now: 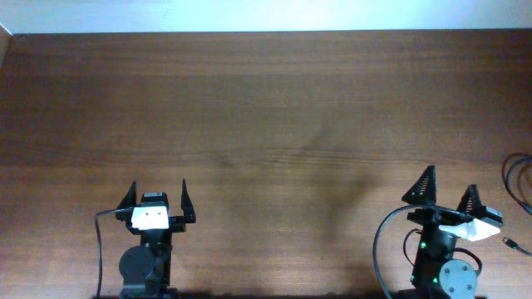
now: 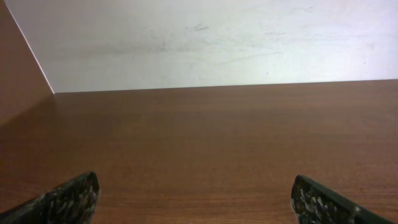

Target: Untangle cables

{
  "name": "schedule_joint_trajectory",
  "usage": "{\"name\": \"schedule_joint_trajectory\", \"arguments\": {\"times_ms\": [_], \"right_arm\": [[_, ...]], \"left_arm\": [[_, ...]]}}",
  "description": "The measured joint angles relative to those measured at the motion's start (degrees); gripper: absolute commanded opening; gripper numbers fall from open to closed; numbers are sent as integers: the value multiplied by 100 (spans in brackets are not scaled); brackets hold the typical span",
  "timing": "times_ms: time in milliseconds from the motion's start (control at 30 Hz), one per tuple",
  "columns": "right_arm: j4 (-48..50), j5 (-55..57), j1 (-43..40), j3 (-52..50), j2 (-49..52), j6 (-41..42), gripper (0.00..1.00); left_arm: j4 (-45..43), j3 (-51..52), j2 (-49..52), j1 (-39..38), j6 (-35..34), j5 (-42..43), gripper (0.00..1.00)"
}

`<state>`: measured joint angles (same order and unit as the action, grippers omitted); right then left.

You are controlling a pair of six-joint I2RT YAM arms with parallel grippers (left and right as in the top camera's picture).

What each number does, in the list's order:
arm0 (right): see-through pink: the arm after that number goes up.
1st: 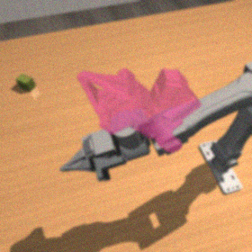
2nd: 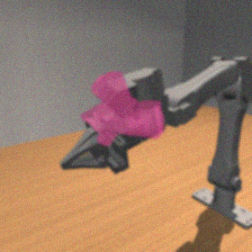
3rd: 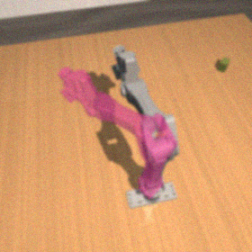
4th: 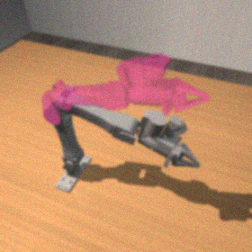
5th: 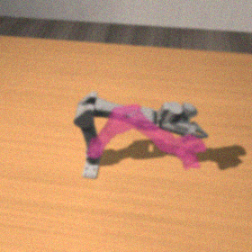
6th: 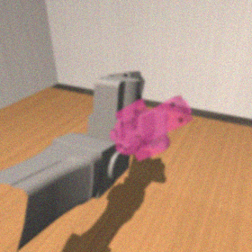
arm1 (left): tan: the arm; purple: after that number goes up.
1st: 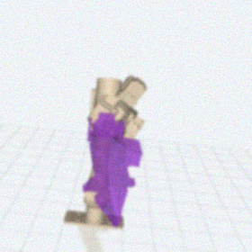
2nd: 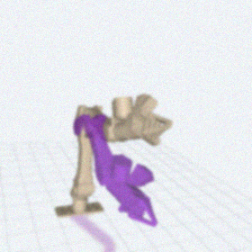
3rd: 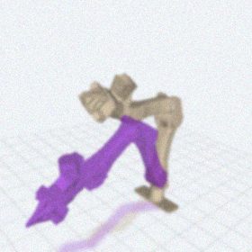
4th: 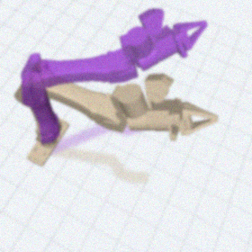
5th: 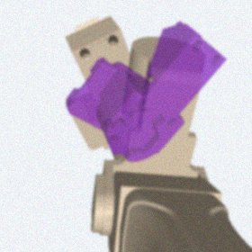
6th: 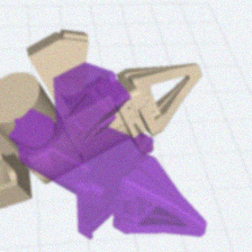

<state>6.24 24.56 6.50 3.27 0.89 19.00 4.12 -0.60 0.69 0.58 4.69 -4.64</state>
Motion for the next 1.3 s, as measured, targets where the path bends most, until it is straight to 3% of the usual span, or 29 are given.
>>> {"name": "schedule_joint_trajectory", "arguments": {"times_ms": [133, 267, 500, 667, 1300], "right_arm": [[105, -249, 0, -260, 2, -317, 99], [68, -682, 0, -267, 2, -1248, 99], [-905, -977, -87, -267, -4, -2155, 99], [-966, -1578, -688, -267, -4, -2249, 99], [-1032, -2214, -728, -267, -4, -1749, 99]], "left_arm": [[0, 0, 0, 0, 2, 2, 99], [0, 0, 0, 0, 0, 2, 99], [0, 0, 0, 0, 2, 2, 99], [0, 0, 0, 0, 2, 2, 99], [0, 0, 0, 0, 2, 2, 99]]}}
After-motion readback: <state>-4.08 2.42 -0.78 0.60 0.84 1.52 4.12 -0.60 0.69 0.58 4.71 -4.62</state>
